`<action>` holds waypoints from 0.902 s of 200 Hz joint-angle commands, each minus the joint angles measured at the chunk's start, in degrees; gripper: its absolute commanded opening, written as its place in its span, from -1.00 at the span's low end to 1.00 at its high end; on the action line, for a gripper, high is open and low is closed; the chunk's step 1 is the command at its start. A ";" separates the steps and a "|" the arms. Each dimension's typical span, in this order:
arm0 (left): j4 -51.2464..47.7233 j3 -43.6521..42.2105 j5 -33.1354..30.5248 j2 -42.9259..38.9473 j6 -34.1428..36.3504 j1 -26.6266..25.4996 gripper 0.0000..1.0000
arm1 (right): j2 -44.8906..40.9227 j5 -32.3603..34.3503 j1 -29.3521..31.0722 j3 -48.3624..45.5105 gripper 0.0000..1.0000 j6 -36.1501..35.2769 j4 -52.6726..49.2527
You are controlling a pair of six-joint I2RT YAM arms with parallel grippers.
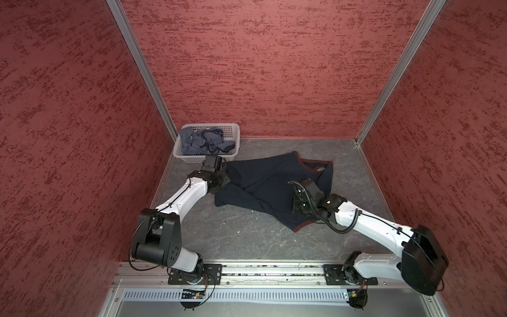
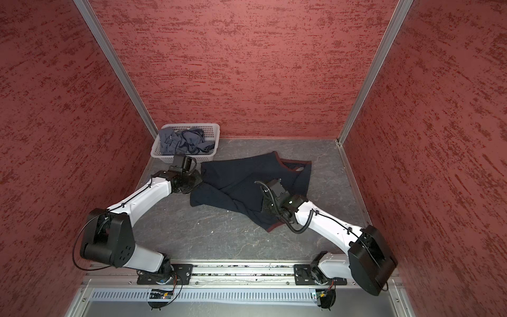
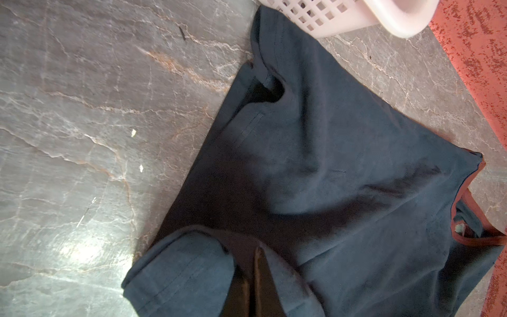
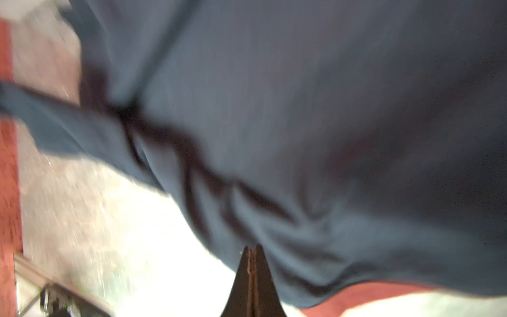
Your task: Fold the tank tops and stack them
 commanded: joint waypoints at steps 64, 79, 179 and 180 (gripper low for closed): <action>1.67 3.04 1.00 -0.17 1.50 1.52 -1.00 | 0.67 -6.93 -3.42 -2.93 -0.14 -0.88 -2.59; 1.83 3.81 1.49 0.78 1.45 1.36 -1.00 | -3.53 -6.66 0.15 -6.56 0.02 3.52 -4.30; 2.00 2.86 1.58 0.30 1.71 1.07 -1.00 | -0.53 -10.98 5.72 -15.39 -0.06 13.87 9.96; 2.00 2.80 1.58 0.28 1.71 1.08 -1.00 | -0.44 -10.75 5.72 -15.35 -0.08 13.78 9.97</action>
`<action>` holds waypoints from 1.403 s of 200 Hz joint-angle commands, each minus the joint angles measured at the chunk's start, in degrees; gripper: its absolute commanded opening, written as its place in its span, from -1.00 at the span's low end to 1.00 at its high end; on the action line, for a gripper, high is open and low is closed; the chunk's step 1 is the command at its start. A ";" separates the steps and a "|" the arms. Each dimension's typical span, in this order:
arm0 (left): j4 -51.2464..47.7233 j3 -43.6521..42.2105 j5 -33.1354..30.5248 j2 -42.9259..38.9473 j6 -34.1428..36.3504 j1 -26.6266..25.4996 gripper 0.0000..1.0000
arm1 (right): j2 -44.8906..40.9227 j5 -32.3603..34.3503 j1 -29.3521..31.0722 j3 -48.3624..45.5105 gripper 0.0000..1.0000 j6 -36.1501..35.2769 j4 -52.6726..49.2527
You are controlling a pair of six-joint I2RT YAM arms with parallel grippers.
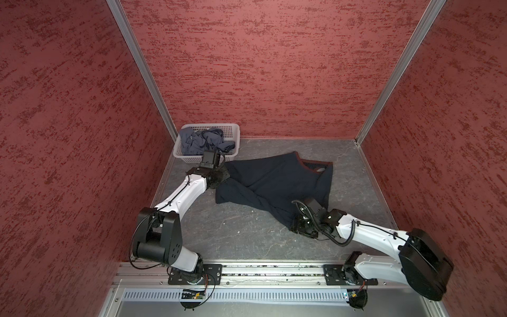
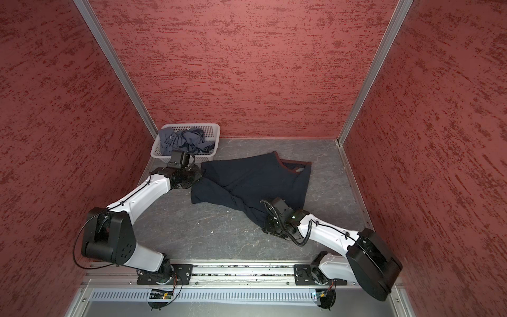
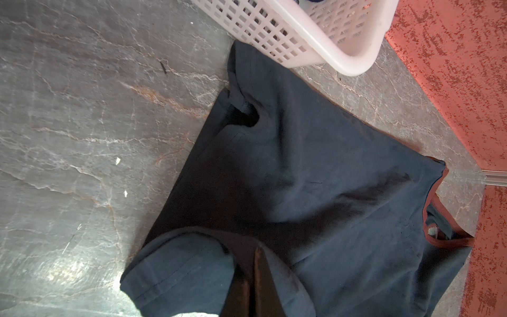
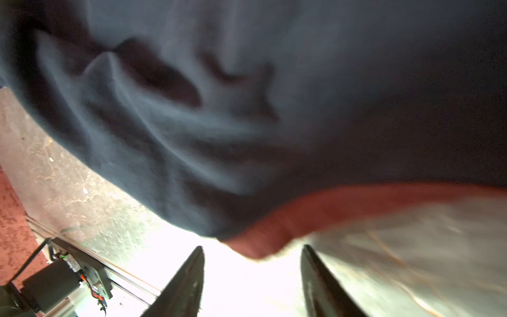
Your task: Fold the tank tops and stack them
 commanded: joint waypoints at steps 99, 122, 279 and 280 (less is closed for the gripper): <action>4.37 -4.85 -1.14 -6.04 0.35 0.10 -1.00 | 8.69 14.89 -14.05 26.33 -1.00 -19.65 -3.98; 3.61 -4.48 -2.51 -6.14 -0.49 0.26 -1.00 | 23.10 8.61 -20.54 37.06 -1.00 -24.67 -2.37; 2.71 -3.21 -1.98 -3.31 0.38 0.55 -1.00 | 11.95 19.36 -13.82 23.34 0.24 -19.04 -14.77; 2.71 -3.18 -2.02 -3.38 0.38 0.55 -1.00 | 11.82 19.28 -13.61 22.96 0.24 -18.64 -14.66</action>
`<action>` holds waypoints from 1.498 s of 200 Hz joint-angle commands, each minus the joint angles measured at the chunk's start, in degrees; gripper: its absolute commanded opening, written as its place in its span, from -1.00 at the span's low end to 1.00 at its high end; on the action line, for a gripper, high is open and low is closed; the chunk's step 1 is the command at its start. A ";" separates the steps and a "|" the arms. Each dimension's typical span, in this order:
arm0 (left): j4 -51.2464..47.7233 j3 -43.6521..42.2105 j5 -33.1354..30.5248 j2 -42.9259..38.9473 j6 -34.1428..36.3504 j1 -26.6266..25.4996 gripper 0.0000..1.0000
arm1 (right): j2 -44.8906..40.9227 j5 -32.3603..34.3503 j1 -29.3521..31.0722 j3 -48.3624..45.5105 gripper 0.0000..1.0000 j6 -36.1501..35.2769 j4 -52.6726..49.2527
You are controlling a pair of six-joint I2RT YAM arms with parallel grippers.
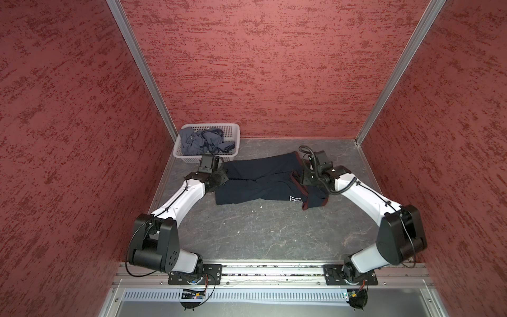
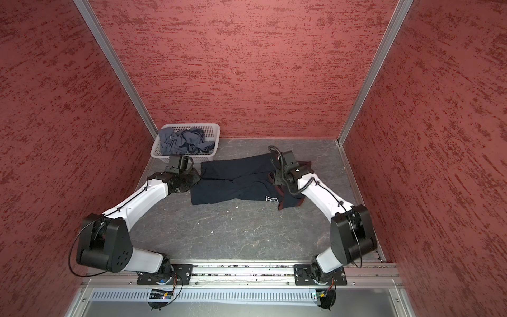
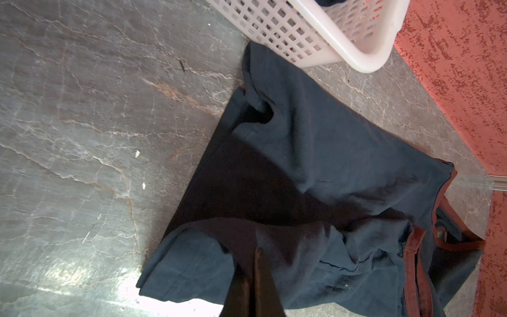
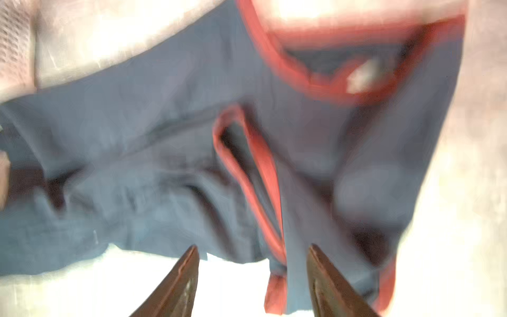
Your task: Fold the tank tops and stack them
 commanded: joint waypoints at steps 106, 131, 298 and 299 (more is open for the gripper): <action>1.40 0.49 0.36 -0.43 0.88 0.44 -1.00 | 3.67 5.42 7.04 -14.97 -0.25 14.81 10.14; 1.23 0.20 0.25 -0.77 0.88 0.43 -1.00 | 4.08 8.54 7.04 -14.11 -0.37 14.40 8.77; 1.09 -0.18 -0.19 -3.35 1.63 1.58 -1.00 | -7.47 18.51 4.80 -10.33 -0.98 11.57 -4.71; 1.16 -0.24 -0.19 -3.52 1.61 1.62 -1.00 | -7.71 18.62 4.71 -10.21 -0.98 11.51 -4.96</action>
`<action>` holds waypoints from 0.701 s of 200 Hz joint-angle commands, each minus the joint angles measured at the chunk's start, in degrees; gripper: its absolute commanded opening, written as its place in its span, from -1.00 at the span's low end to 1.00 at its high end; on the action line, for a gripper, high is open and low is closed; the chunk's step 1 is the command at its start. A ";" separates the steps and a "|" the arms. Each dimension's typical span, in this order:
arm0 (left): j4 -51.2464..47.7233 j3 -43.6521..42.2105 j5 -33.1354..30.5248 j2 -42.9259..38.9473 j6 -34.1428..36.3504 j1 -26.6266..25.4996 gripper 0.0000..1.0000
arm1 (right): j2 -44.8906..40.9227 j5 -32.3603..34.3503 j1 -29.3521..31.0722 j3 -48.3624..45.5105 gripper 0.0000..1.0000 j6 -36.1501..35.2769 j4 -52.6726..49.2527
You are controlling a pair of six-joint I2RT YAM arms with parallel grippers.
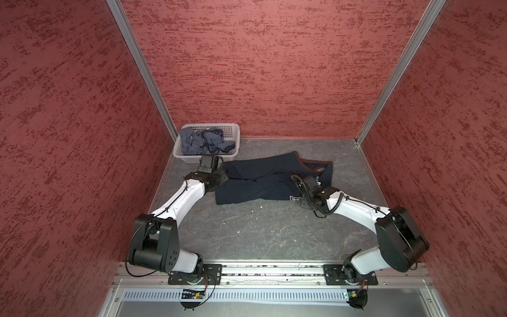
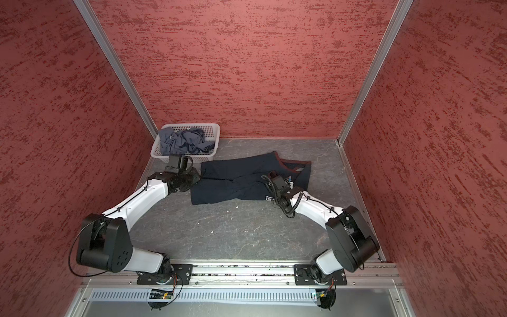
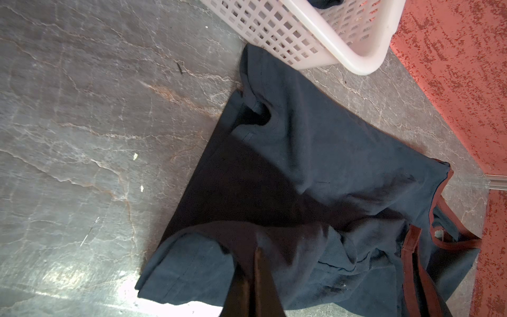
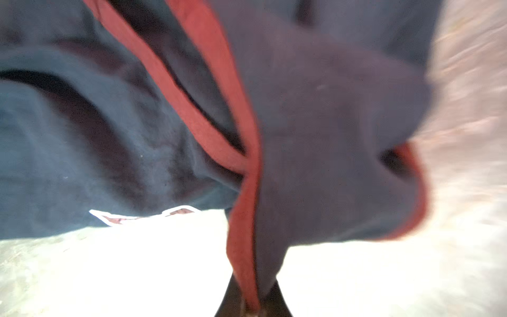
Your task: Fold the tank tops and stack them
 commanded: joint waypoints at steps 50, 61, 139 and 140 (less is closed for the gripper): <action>2.83 -4.98 1.53 -13.49 -0.41 6.99 -1.00 | -17.60 8.72 -12.27 8.41 -1.00 -6.16 -13.97; 2.55 -5.36 1.51 -14.97 -0.26 7.30 -1.00 | -18.45 7.25 -14.38 9.38 -1.00 -7.53 -14.22; 2.60 -8.51 1.36 -20.61 -2.45 11.63 -1.00 | -17.30 1.00 -27.49 14.04 -1.00 -14.45 -12.40; 2.62 -8.53 1.32 -20.91 -2.41 11.62 -1.00 | -17.41 1.24 -27.50 14.21 -1.00 -14.51 -12.47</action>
